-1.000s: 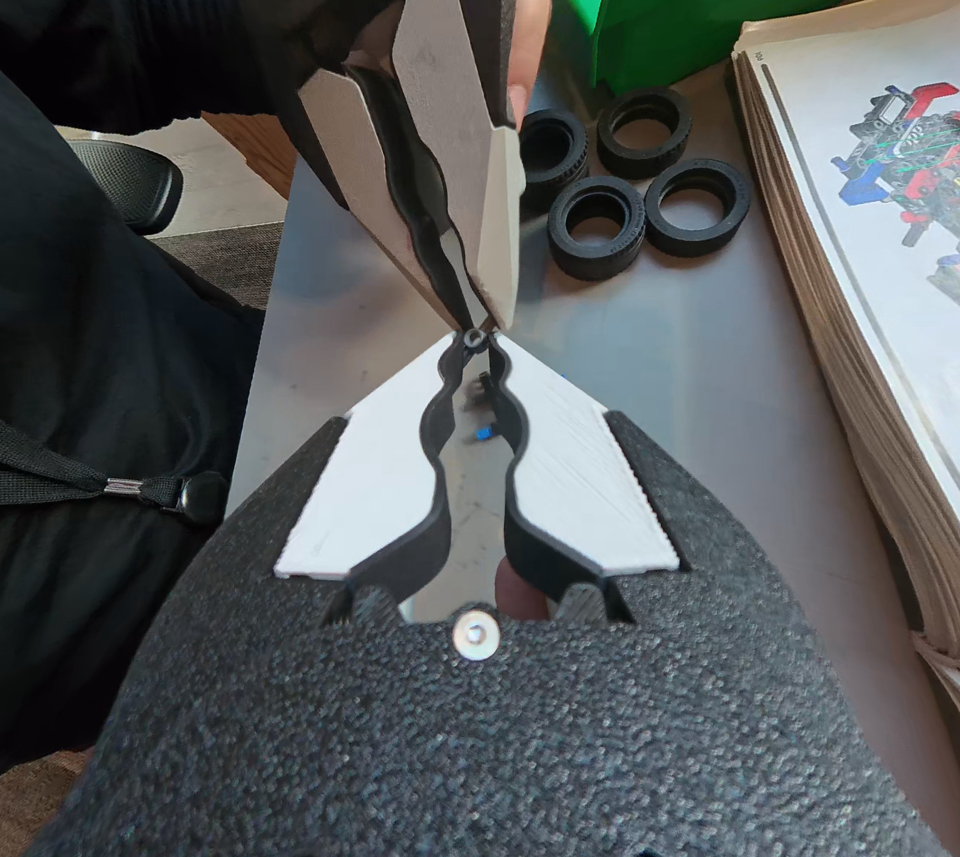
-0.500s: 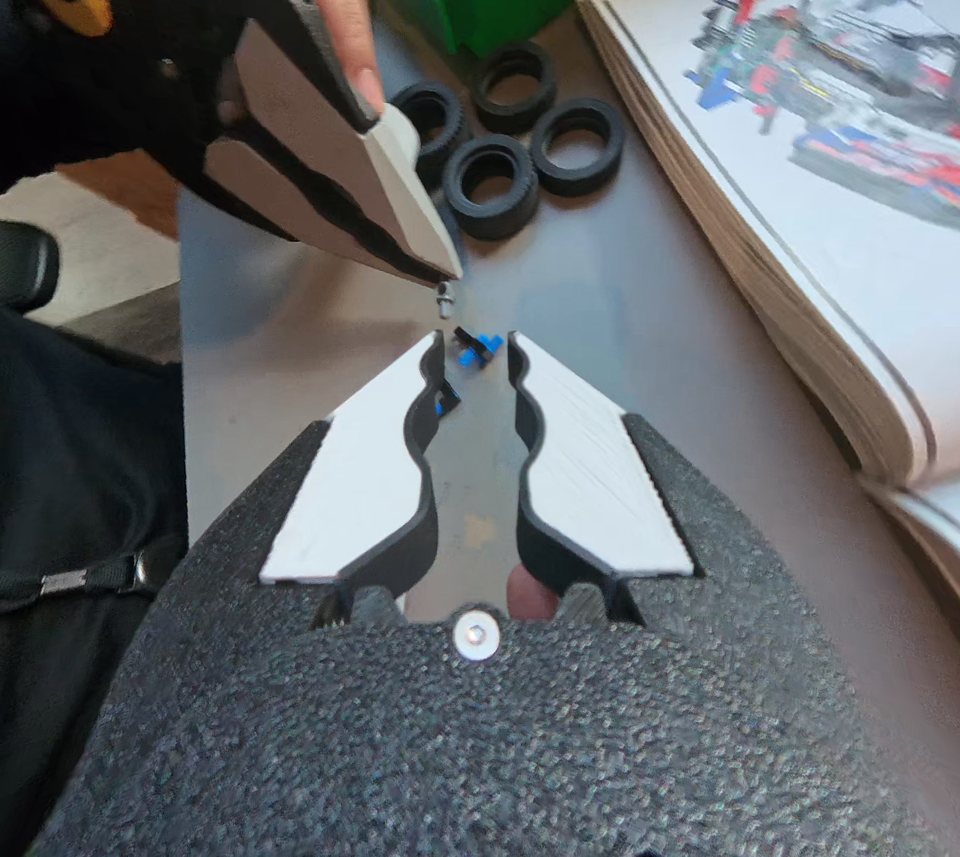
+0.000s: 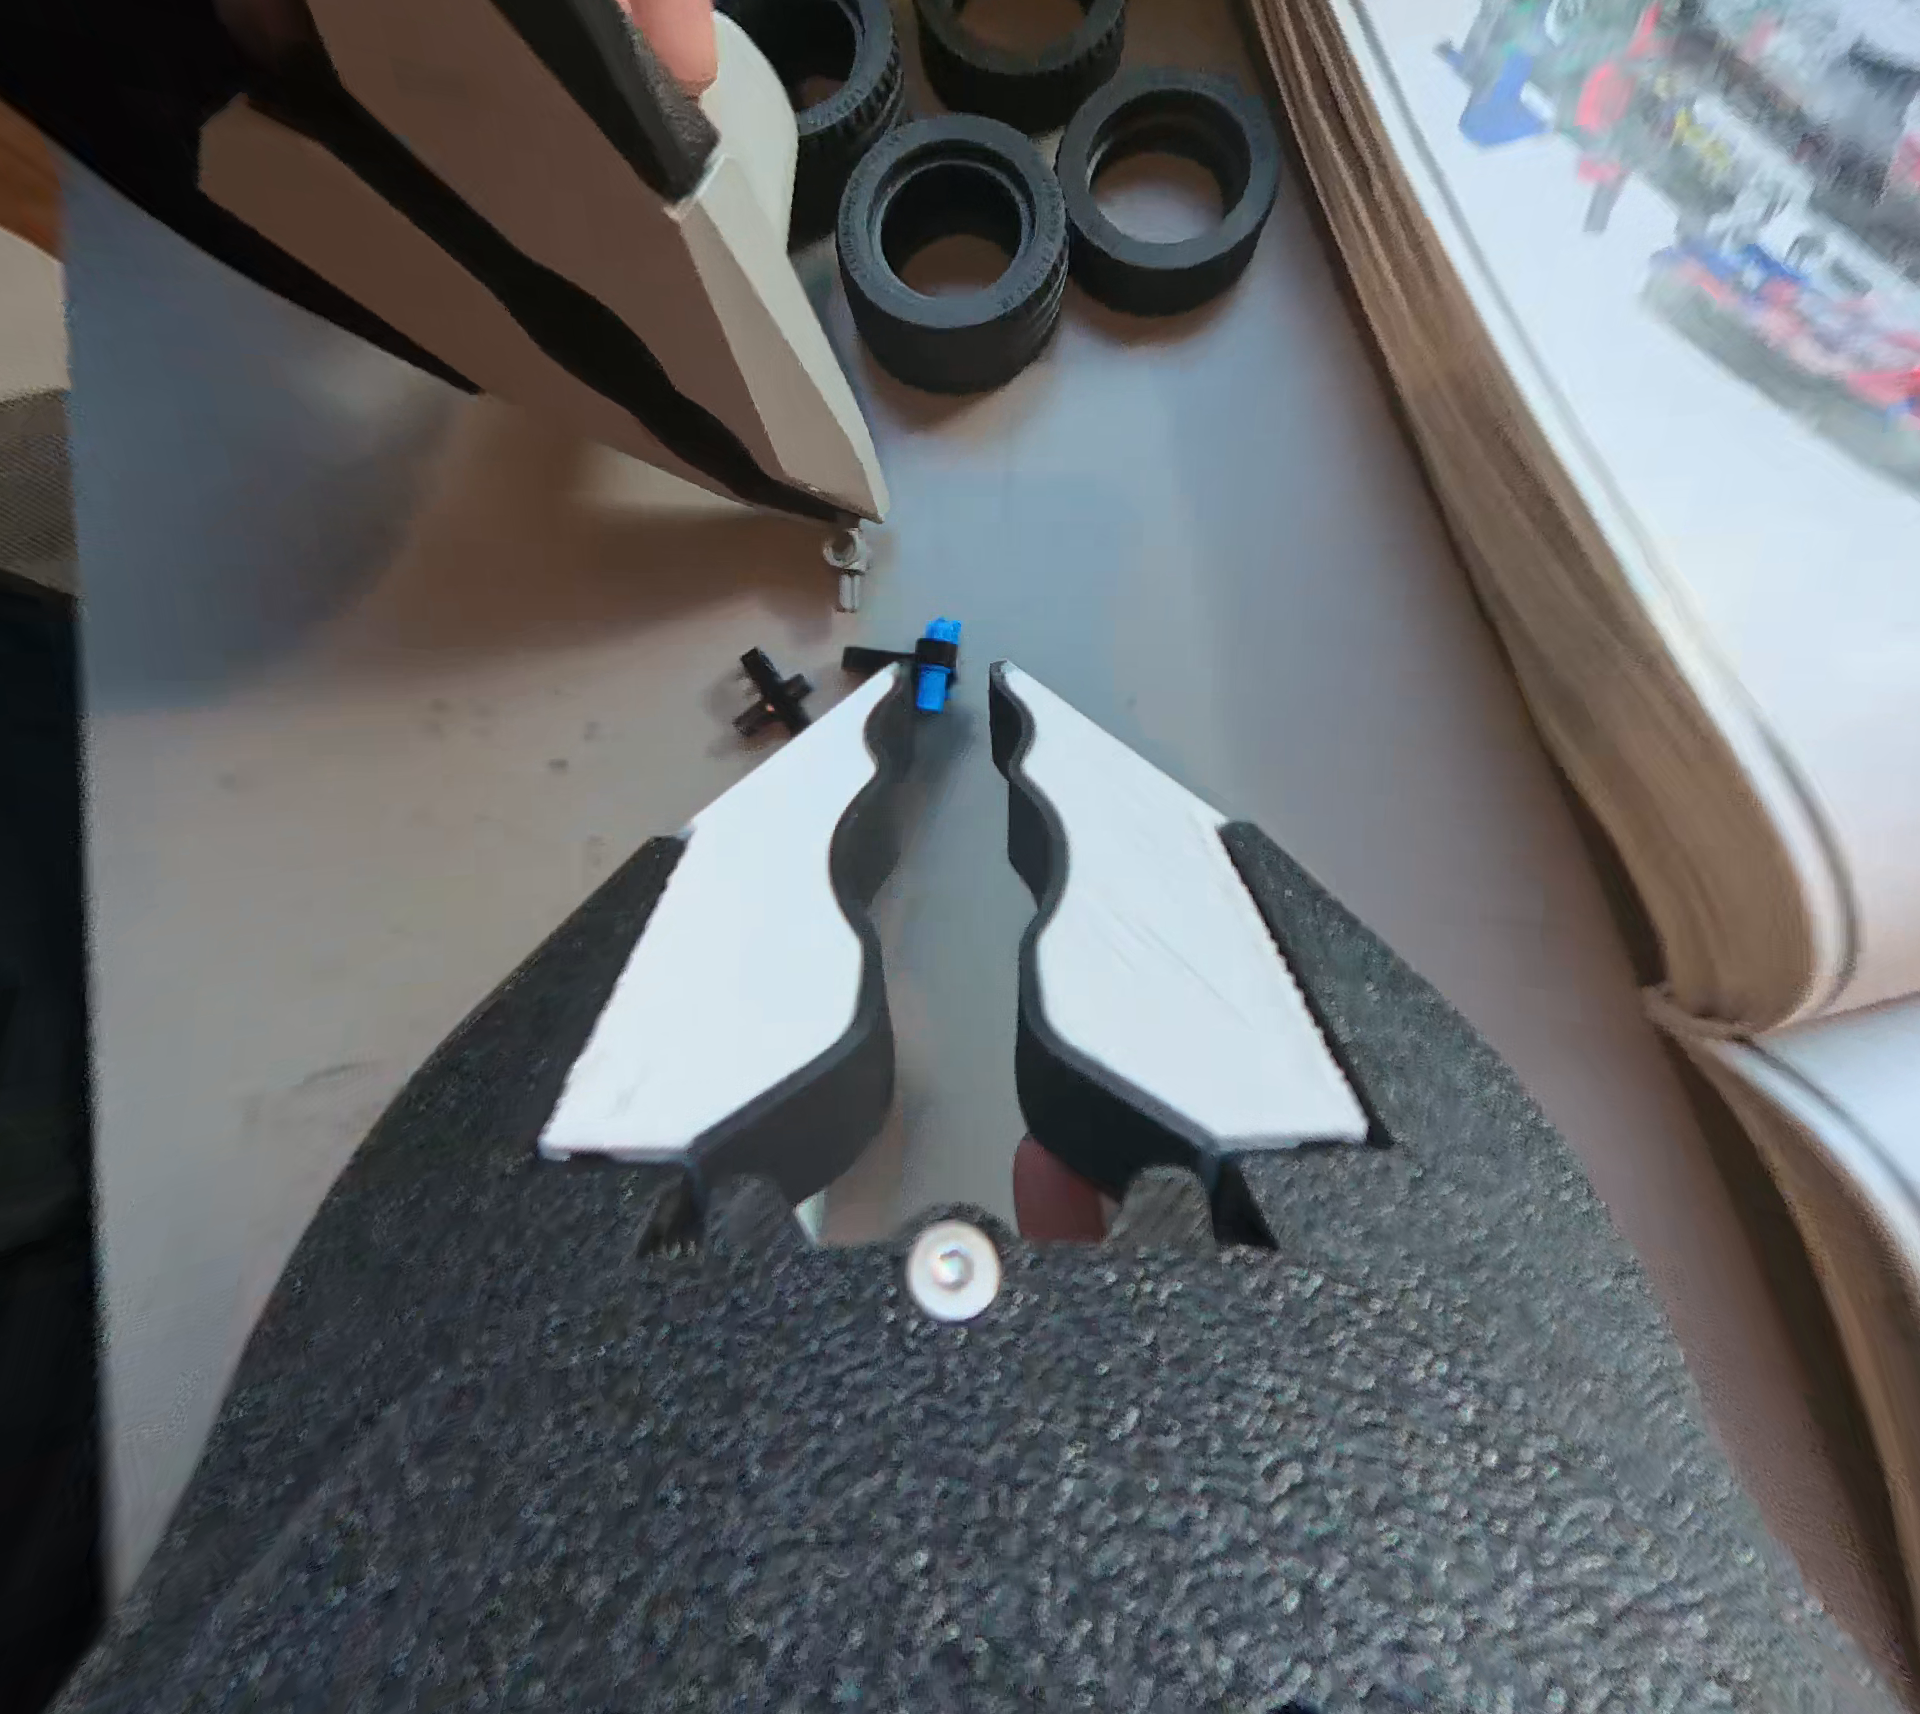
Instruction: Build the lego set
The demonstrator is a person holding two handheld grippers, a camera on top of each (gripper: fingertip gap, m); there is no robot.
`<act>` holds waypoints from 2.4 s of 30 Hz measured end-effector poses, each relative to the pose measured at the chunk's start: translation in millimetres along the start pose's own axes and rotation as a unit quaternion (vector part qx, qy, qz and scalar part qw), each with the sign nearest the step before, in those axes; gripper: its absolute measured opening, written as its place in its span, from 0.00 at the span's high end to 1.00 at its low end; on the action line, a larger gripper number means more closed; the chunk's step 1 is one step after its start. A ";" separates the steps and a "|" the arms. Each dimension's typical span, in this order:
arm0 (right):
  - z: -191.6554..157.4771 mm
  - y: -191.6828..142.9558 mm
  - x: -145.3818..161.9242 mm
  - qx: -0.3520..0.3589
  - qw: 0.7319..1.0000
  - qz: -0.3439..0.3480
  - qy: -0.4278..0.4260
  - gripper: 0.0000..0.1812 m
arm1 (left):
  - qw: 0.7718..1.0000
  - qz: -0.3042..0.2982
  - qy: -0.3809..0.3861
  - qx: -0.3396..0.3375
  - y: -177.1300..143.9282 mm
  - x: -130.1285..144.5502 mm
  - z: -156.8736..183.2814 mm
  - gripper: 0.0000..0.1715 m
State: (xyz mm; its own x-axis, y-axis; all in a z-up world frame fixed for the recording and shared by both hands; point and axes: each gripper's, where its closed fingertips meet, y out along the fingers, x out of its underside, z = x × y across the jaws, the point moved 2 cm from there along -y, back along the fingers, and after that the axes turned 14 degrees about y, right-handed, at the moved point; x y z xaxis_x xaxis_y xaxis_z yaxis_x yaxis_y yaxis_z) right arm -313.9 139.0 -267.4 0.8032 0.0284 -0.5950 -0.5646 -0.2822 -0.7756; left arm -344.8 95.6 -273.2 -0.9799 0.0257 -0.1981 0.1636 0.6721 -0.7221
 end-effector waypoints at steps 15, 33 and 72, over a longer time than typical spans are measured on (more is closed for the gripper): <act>-0.1 -10.5 8.1 -0.017 0.999 -0.010 -0.028 0.86 | 1.000 0.006 -0.019 0.021 4.6 -0.9 -4.7 0.99; 5.7 -15.6 13.1 -0.009 1.000 -0.018 -0.016 0.87 | 0.998 -0.055 0.034 0.006 3.5 2.8 -8.9 0.99; -32.6 -87.3 -41.8 -0.396 0.788 0.354 0.310 0.96 | 0.954 0.089 -0.171 -0.231 -54.8 -59.9 -78.8 0.84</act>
State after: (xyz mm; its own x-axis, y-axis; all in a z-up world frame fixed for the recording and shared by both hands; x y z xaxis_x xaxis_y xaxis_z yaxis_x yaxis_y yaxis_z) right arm -292.0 131.2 -168.0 0.4168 -0.8106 -0.4113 -0.8152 -0.5335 0.2254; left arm -304.1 115.6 -169.5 -0.8340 -0.0204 -0.5513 0.1784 0.9357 -0.3045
